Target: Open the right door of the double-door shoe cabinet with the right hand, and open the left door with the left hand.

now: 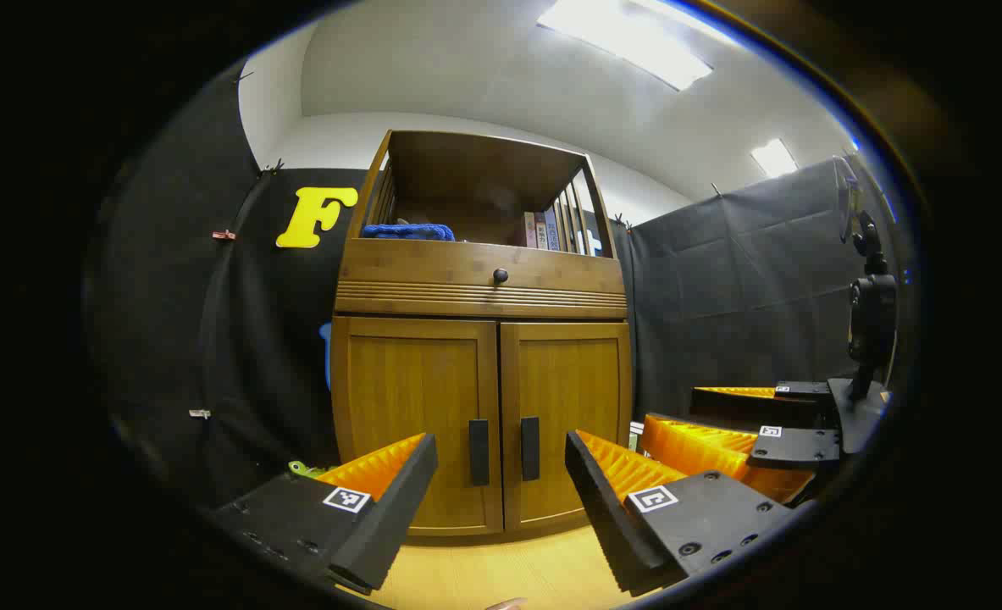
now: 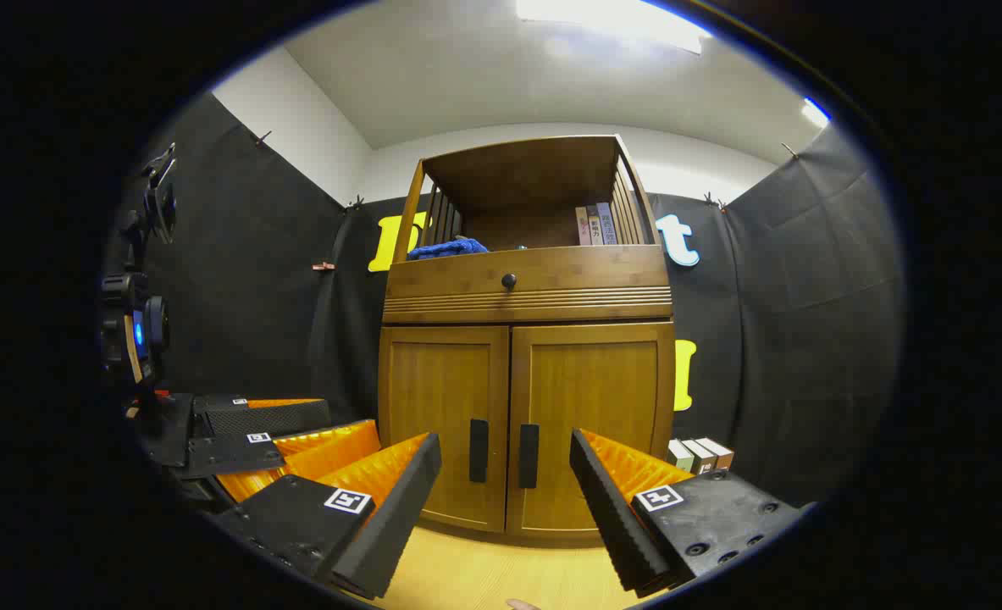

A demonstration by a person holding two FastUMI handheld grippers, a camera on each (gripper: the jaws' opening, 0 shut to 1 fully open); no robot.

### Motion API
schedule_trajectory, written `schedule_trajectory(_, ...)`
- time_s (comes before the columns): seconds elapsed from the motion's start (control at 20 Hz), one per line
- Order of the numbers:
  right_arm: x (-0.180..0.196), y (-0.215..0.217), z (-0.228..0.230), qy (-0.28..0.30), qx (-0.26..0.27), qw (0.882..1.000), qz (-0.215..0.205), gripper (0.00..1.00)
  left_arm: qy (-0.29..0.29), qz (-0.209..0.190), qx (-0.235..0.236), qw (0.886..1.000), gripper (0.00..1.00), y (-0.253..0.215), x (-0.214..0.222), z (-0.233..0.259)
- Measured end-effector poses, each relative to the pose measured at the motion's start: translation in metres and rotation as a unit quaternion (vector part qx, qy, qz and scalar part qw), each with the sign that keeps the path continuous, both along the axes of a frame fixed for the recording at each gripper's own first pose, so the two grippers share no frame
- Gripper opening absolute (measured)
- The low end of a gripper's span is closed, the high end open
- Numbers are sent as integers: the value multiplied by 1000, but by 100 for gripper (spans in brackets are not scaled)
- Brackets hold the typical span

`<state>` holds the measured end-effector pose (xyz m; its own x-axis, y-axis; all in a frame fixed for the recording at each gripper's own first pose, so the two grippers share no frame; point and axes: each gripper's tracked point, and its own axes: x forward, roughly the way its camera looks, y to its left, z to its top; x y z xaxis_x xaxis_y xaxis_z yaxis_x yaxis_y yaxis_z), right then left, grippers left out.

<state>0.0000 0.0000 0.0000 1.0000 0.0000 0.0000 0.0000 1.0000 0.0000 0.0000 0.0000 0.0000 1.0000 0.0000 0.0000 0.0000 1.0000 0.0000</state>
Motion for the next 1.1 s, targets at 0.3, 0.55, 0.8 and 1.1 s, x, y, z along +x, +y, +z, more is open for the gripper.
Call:
schedule_trajectory(0.3,-2,0,0,-2,3,1000,0,97,-12,9,3,1000,95,1,-1,4)
schedule_trajectory(0.55,0,2,-6,9,-2,1000,1,97,-17,7,-1,1000,95,1,-6,5)
schedule_trajectory(0.8,3,3,-8,13,-3,1000,4,95,-18,7,-1,1000,95,4,-12,4)
schedule_trajectory(1.1,9,7,-12,15,-5,1000,5,97,-22,8,1,1000,95,9,-11,3)
